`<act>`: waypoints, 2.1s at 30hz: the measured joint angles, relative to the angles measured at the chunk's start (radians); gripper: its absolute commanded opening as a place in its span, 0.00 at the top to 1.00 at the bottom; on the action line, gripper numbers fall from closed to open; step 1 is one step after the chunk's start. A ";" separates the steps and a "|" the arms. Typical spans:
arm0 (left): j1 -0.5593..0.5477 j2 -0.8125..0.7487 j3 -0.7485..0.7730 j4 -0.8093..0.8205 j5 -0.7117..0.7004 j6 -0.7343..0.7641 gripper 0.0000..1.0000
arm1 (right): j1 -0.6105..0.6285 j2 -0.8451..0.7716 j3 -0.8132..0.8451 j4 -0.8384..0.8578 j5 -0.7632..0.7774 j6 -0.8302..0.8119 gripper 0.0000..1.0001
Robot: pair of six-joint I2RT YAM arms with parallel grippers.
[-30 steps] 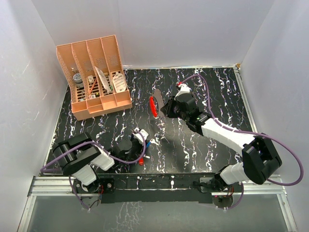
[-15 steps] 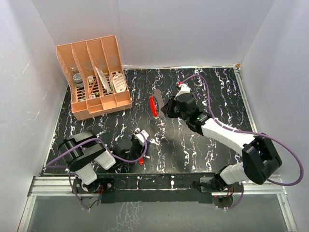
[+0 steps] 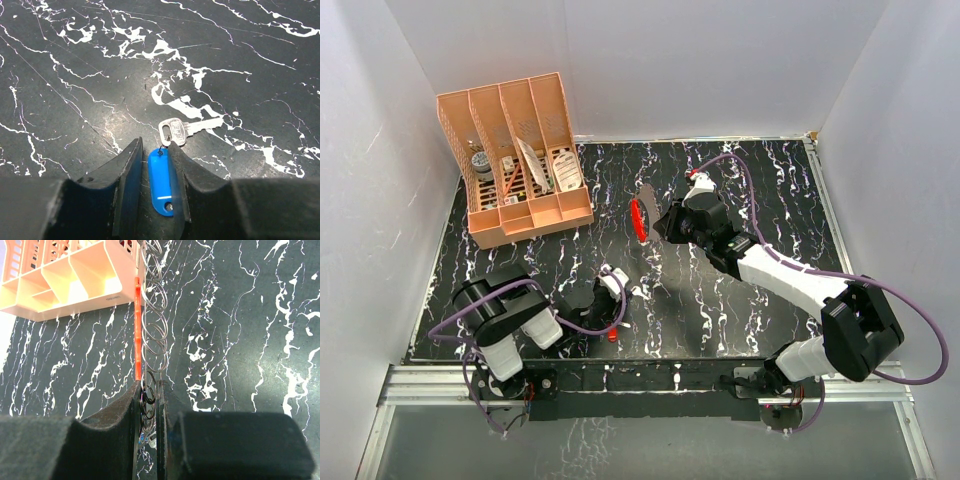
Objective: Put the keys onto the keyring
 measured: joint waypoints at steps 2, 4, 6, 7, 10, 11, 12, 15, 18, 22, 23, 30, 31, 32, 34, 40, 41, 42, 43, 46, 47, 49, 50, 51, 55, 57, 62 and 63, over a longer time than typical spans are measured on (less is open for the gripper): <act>0.003 0.009 0.000 0.010 0.005 -0.001 0.91 | 0.000 0.000 0.000 0.000 0.000 0.000 1.00; 0.005 0.011 0.000 0.015 0.009 -0.003 1.00 | -0.001 0.000 0.000 0.000 0.000 0.000 1.00; 0.006 0.011 0.001 0.019 0.014 -0.003 1.00 | -0.001 0.000 0.000 0.000 0.000 0.000 1.00; 0.007 0.011 0.001 0.020 0.017 -0.002 1.00 | -0.001 0.000 0.000 0.000 -0.001 0.000 1.00; 0.007 0.005 0.001 0.013 0.019 -0.001 1.00 | -0.001 0.000 0.000 0.001 -0.002 0.000 1.00; 0.007 -0.003 0.000 0.003 0.020 0.000 1.00 | -0.001 0.000 0.000 0.001 -0.005 -0.001 1.00; 0.007 -0.013 0.000 -0.008 0.020 0.001 1.00 | -0.001 0.000 0.000 0.001 -0.008 -0.001 1.00; 0.007 -0.072 0.003 -0.063 0.020 0.008 1.00 | -0.002 0.000 -0.005 0.003 -0.018 -0.002 1.00; 0.007 -0.146 0.027 -0.135 0.019 0.020 1.00 | -0.002 0.000 -0.014 0.000 -0.031 -0.004 1.00; 0.007 -0.230 0.095 -0.253 0.003 0.039 1.00 | -0.002 0.000 -0.016 0.001 -0.058 -0.004 1.00; 0.007 -0.246 0.116 -0.282 -0.007 0.045 1.00 | -0.002 0.000 -0.016 0.001 -0.064 -0.003 1.00; 0.012 -0.294 0.208 -0.393 -0.077 0.082 1.00 | -0.002 0.000 -0.016 0.001 -0.091 0.023 1.00; 0.012 -0.294 0.212 -0.402 -0.084 0.087 1.00 | -0.002 0.000 -0.016 0.001 -0.092 0.028 1.00; 0.013 -0.294 0.214 -0.407 -0.090 0.090 1.00 | -0.002 0.000 -0.016 0.000 -0.096 0.032 1.00; 0.013 -0.294 0.215 -0.417 -0.102 0.097 1.00 | -0.002 0.000 -0.016 0.001 -0.102 0.040 1.00; 0.013 -0.294 0.220 -0.425 -0.113 0.127 1.00 | -0.002 0.000 -0.016 0.001 -0.117 0.058 1.00; 0.013 -0.295 0.223 -0.424 -0.113 0.132 1.00 | -0.002 0.000 -0.016 0.001 -0.119 0.059 1.00; 0.013 -0.296 0.225 -0.423 -0.113 0.137 1.00 | -0.002 0.000 -0.016 0.001 -0.122 0.061 1.00; 0.013 -0.298 0.227 -0.423 -0.113 0.141 1.00 | -0.002 0.000 -0.016 0.001 -0.125 0.062 1.00; 0.013 -0.306 0.234 -0.423 -0.111 0.151 1.00 | -0.002 0.000 -0.016 0.001 -0.132 0.068 1.00; 0.013 -0.308 0.237 -0.424 -0.110 0.153 1.00 | -0.001 0.000 -0.016 0.001 -0.132 0.069 1.00; 0.013 -0.319 0.241 -0.427 -0.108 0.158 1.00 | -0.001 0.000 -0.016 0.002 -0.132 0.076 1.00; 0.013 -0.327 0.244 -0.427 -0.107 0.160 1.00 | -0.001 0.000 -0.016 0.002 -0.132 0.079 1.00; 0.013 -0.335 0.247 -0.428 -0.105 0.161 1.00 | -0.001 0.001 -0.016 0.004 -0.132 0.080 1.00; 0.013 -0.354 0.261 -0.428 -0.089 0.166 1.00 | -0.001 0.005 -0.016 0.008 -0.133 0.084 1.00; 0.013 -0.359 0.264 -0.427 -0.080 0.169 1.00 | -0.001 0.009 -0.016 0.009 -0.133 0.085 1.00; 0.012 -0.360 0.269 -0.428 -0.051 0.196 1.00 | 0.000 0.020 -0.016 0.009 -0.136 0.095 1.00; 0.010 -0.360 0.270 -0.429 -0.047 0.206 1.00 | 0.000 0.023 -0.016 0.010 -0.136 0.098 1.00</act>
